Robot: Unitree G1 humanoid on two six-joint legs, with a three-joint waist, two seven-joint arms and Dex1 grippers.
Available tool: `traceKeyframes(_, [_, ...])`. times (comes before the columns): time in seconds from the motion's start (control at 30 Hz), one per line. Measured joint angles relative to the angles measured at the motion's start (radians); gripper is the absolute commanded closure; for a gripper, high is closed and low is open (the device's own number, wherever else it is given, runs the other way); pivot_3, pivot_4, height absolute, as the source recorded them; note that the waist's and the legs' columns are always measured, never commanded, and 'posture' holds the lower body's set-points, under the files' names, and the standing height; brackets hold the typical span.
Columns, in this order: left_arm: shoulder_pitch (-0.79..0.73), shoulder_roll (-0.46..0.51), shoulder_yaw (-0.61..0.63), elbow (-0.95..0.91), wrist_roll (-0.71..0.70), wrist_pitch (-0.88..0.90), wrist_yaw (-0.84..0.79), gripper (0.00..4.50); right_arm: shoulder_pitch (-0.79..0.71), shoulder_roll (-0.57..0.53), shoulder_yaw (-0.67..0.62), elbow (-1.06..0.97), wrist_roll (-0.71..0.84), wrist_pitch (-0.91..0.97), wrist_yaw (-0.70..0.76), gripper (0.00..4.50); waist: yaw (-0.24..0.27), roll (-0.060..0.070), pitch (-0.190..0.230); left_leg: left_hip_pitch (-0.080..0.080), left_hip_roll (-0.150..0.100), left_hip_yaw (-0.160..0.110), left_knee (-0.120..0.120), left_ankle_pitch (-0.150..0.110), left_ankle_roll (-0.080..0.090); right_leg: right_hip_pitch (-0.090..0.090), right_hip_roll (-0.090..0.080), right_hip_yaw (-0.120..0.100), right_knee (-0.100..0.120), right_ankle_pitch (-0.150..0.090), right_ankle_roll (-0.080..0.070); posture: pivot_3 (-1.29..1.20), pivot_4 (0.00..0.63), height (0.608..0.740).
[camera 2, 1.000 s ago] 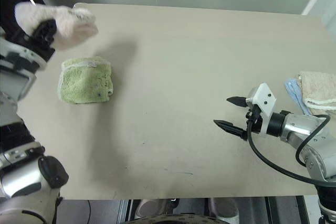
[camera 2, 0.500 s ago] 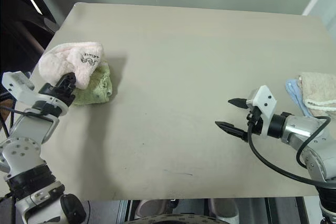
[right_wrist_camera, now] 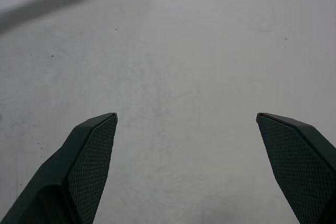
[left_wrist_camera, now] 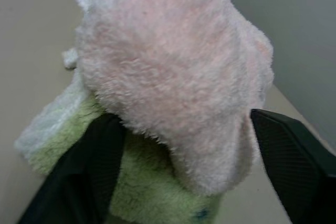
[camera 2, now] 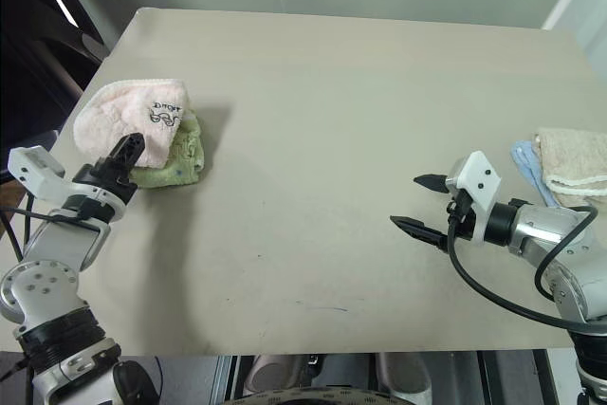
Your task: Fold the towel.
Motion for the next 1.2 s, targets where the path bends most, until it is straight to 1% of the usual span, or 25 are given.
traceKeyframes(0.07, [-0.003, 0.0, 0.006, -0.002, -0.037, 0.0, -0.015, 0.06, 0.001, 0.0, 0.0, 0.0, 0.0, 0.0, 0.0, 0.0, 0.0, 0.0, 0.0, 0.0, 0.0, 0.0, 0.0, 0.0, 0.0, 0.0, 0.0, 0.0, 0.0, 0.0, 0.0, 0.0, 0.15, 0.733])
traceKeyframes(0.2, [0.017, 0.02, 0.023, -0.014, -0.168, 0.053, -0.065, 0.06, 0.008, 0.001, 0.0, -0.003, 0.004, 0.003, 0.006, 0.0, -0.001, 0.0, 0.0, 0.0, 0.0, 0.0, 0.0, -0.001, -0.001, 0.0, 0.0, 0.0, 0.0, -0.001, 0.001, 0.0, 0.15, 0.733])
traceKeyframes(0.27, [0.063, 0.055, 0.016, -0.025, -0.191, 0.083, -0.114, 0.06, 0.005, 0.001, -0.002, -0.007, 0.02, 0.012, 0.008, 0.0, -0.003, 0.0, 0.0, 0.0, 0.0, 0.0, -0.001, -0.001, -0.002, -0.001, 0.0, 0.0, -0.001, -0.001, 0.0, 0.0, 0.15, 0.733])
traceKeyframes(0.33, [0.11, 0.06, 0.012, -0.057, -0.192, 0.079, -0.201, 0.06, 0.001, 0.001, -0.008, -0.008, 0.035, 0.017, 0.009, 0.0, -0.005, 0.0, 0.0, 0.0, 0.0, 0.0, -0.001, -0.002, -0.002, -0.001, 0.0, 0.001, -0.001, -0.002, 0.001, 0.0, 0.15, 0.733])
traceKeyframes(0.4, [0.174, 0.124, -0.011, -0.067, -0.196, 0.111, -0.295, 0.06, -0.004, -0.002, -0.021, -0.008, 0.048, 0.019, 0.014, 0.0, -0.007, 0.0, 0.0, 0.0, 0.001, 0.0, -0.001, -0.002, -0.002, -0.001, 0.001, 0.001, 0.0, -0.003, 0.0, 0.0, 0.15, 0.733])
traceKeyframes(0.47, [0.214, 0.179, -0.015, -0.067, -0.194, 0.136, -0.355, 0.06, -0.002, -0.007, -0.038, -0.008, 0.051, 0.019, 0.018, 0.0, -0.009, 0.0, 0.0, 0.0, 0.001, -0.001, -0.001, -0.002, -0.002, -0.002, 0.001, 0.0, 0.0, -0.003, -0.001, 0.0, 0.15, 0.733])
traceKeyframes(0.6, [0.259, 0.251, -0.029, -0.066, -0.186, 0.168, -0.471, 0.06, 0.005, -0.014, -0.068, -0.007, 0.055, 0.019, 0.021, 0.0, -0.007, 0.0, 0.0, 0.0, 0.002, -0.002, -0.002, -0.003, -0.002, -0.002, 0.002, 0.0, 0.0, -0.003, -0.002, 0.0, 0.15, 0.733])
traceKeyframes(0.67, [0.254, 0.275, -0.068, -0.068, -0.146, 0.155, -0.545, 0.06, 0.009, -0.013, -0.085, -0.007, 0.064, 0.02, 0.022, 0.0, -0.006, 0.0, 0.0, -0.001, 0.001, -0.002, -0.002, -0.003, -0.002, -0.003, 0.002, 0.0, 0.0, -0.003, -0.002, 0.0, 0.15, 0.733])
traceKeyframes(0.77, [0.147, 0.27, -0.233, -0.12, -0.006, 0.034, -0.684, 0.06, 0.007, -0.002, -0.146, -0.008, 0.103, 0.026, 0.016, 0.0, 0.007, 0.0, 0.0, -0.003, 0.001, -0.004, 0.0, -0.003, -0.001, -0.003, 0.001, 0.0, 0.0, -0.002, -0.003, 0.0, 0.15, 0.733])
traceKeyframes(0.83, [0.044, 0.243, -0.338, -0.156, 0.083, -0.063, -0.757, 0.06, 0.013, -0.001, -0.174, -0.026, 0.129, 0.027, 0.015, 0.0, 0.012, 0.0, 0.0, -0.004, 0.0, -0.004, 0.0, -0.003, 0.0, -0.003, 0.0, 0.0, 0.0, -0.002, -0.004, 0.0, 0.15, 0.733])
traceKeyframes(0.9, [0.004, 0.231, -0.392, -0.17, 0.134, -0.12, -0.804, 0.06, 0.023, 0.0, -0.18, -0.044, 0.143, 0.03, 0.015, 0.0, 0.003, 0.0, -0.001, -0.004, 0.0, -0.003, 0.0, -0.003, -0.002, -0.004, 0.0, 0.0, 0.0, -0.002, -0.004, 0.0, 0.15, 0.733])
traceKeyframes(1.03, [-0.068, 0.126, -0.564, -0.169, 0.261, -0.288, -0.957, 0.06, 0.069, 0.02, -0.212, -0.087, 0.203, 0.062, -0.015, 0.0, -0.009, 0.001, -0.002, -0.006, 0.001, -0.002, 0.0, -0.004, -0.003, -0.006, 0.0, 0.0, 0.0, -0.004, -0.001, 0.0, 0.15, 0.733])
traceKeyframes(1.1, [-0.077, 0.115, -0.608, -0.161, 0.293, -0.33, -1.018, 0.06, 0.078, 0.021, -0.229, -0.107, 0.233, 0.074, -0.028, 0.0, -0.016, 0.001, -0.002, -0.008, 0.002, -0.002, 0.0, -0.004, -0.003, -0.008, 0.001, -0.001, 0.0, -0.001, 0.006, 0.0, 0.15, 0.733])
traceKeyframes(1.2, [-0.107, 0.12, -0.646, -0.113, 0.338, -0.408, -1.15, 0.06, 0.101, 0.019, -0.272, -0.119, 0.282, 0.1, -0.047, 0.0, -0.015, 0.001, -0.002, -0.009, 0.003, -0.002, 0.0, -0.004, -0.001, -0.008, 0.001, -0.001, 0.0, -0.003, 0.008, 0.0, 0.15, 0.733])
